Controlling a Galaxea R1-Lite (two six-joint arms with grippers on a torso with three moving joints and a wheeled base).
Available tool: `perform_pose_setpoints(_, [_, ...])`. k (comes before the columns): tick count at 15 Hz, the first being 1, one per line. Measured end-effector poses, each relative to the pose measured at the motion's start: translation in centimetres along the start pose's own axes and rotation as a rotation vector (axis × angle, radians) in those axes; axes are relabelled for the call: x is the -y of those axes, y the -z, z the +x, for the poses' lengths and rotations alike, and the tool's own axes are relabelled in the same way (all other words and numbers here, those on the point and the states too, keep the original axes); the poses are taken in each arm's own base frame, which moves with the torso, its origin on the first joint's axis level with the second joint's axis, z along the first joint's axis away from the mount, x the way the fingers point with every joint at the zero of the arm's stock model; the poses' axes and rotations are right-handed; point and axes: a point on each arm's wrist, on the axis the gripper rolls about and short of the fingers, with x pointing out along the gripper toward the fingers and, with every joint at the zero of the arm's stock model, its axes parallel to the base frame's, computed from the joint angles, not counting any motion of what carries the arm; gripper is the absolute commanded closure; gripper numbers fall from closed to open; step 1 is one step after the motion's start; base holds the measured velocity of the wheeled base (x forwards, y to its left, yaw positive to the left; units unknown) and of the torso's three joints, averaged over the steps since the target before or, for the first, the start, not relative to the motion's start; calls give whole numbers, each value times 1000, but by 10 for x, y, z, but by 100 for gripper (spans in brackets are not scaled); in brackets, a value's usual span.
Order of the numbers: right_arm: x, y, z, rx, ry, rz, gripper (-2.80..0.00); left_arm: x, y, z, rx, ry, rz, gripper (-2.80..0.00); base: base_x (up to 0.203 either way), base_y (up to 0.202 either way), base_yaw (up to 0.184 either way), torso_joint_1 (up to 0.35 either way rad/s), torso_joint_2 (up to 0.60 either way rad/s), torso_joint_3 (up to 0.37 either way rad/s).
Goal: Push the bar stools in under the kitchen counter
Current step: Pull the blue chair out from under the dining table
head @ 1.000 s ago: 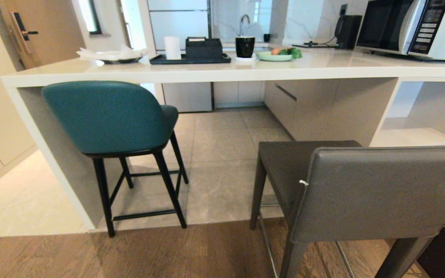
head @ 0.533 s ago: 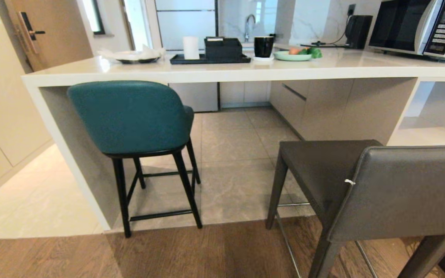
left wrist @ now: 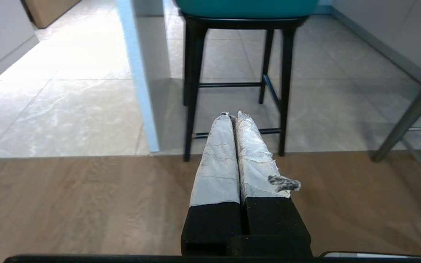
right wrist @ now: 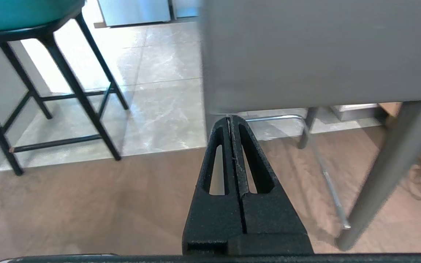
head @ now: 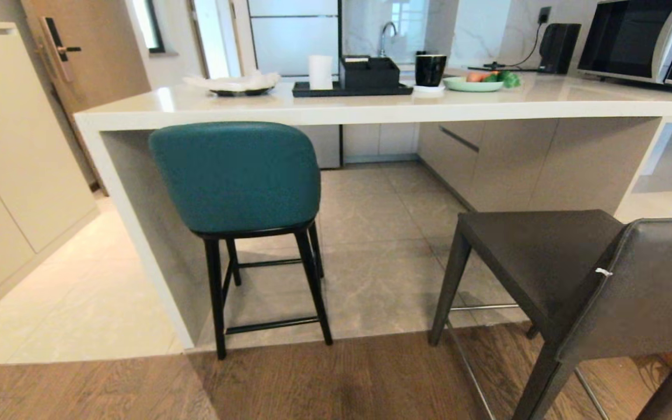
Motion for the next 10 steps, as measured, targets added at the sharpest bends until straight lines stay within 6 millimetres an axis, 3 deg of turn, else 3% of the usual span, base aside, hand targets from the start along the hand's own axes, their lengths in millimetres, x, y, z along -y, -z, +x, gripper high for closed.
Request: perform_pose_setpoints(10, [0,0,0,0,0,-1,0,0,0,0,0,0,0,0,0,197,-1,2,1,2])
